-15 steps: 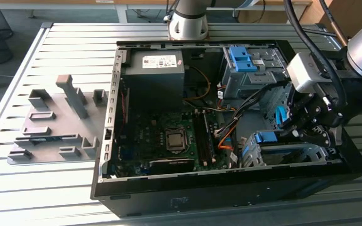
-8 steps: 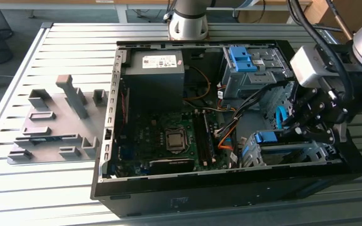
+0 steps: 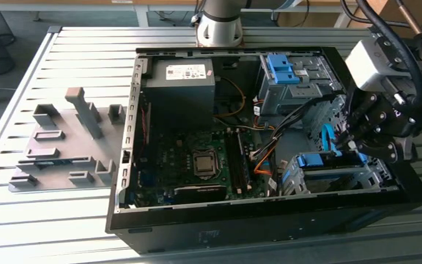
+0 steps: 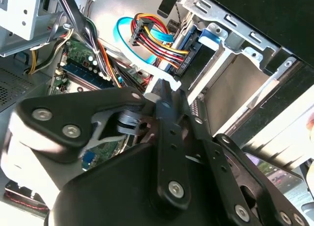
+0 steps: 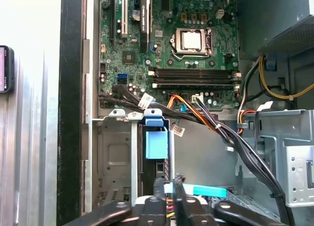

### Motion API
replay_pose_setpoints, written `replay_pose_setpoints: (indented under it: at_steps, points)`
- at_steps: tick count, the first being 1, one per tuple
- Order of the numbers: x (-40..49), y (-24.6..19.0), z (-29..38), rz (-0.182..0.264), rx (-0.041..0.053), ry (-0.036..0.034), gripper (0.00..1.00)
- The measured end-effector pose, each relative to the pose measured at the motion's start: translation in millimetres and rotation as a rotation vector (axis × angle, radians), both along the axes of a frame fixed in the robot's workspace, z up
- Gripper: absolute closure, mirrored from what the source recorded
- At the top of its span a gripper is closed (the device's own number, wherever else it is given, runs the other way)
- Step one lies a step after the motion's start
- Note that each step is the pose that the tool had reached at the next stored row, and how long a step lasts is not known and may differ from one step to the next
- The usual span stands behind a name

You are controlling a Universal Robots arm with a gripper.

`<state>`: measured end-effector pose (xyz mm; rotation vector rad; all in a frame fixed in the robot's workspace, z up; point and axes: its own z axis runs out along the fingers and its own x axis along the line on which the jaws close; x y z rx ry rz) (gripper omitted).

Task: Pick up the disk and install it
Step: 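Insert the second disk wire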

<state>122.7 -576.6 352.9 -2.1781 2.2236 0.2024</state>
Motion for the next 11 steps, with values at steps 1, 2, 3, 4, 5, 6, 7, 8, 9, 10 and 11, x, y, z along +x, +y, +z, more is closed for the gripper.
replay_pose_setpoints:
  at_steps: [1,2,3,4,5,6,7,8,9,10,11]
  points:
    - [0.0,0.0,0.0,0.000,0.0002,0.0000,0.84]
    - [0.0,0.0,0.1,0.000,0.0001,0.0000,0.89]
    - [0.0,0.0,0.2,0.000,-0.0001,0.0000,0.89]
    - [0.0,0.0,0.3,0.000,-0.0002,0.0000,0.89]
    - [0.0,0.0,0.3,0.000,-0.0001,0.0000,0.89]
    - [0.0,0.0,0.4,0.000,-0.0001,0.0000,0.89]
    - [0.0,0.0,0.4,0.000,-0.0001,0.0000,0.89]
    - [0.0,0.0,0.5,0.000,-0.0002,0.0000,0.89]
    - [0.0,0.0,0.7,0.000,-0.0002,0.0000,0.89]
    - [0.0,0.0,0.7,0.000,-0.0002,0.0000,0.89]
    - [0.0,0.0,0.8,0.000,-0.0002,0.0000,0.89]
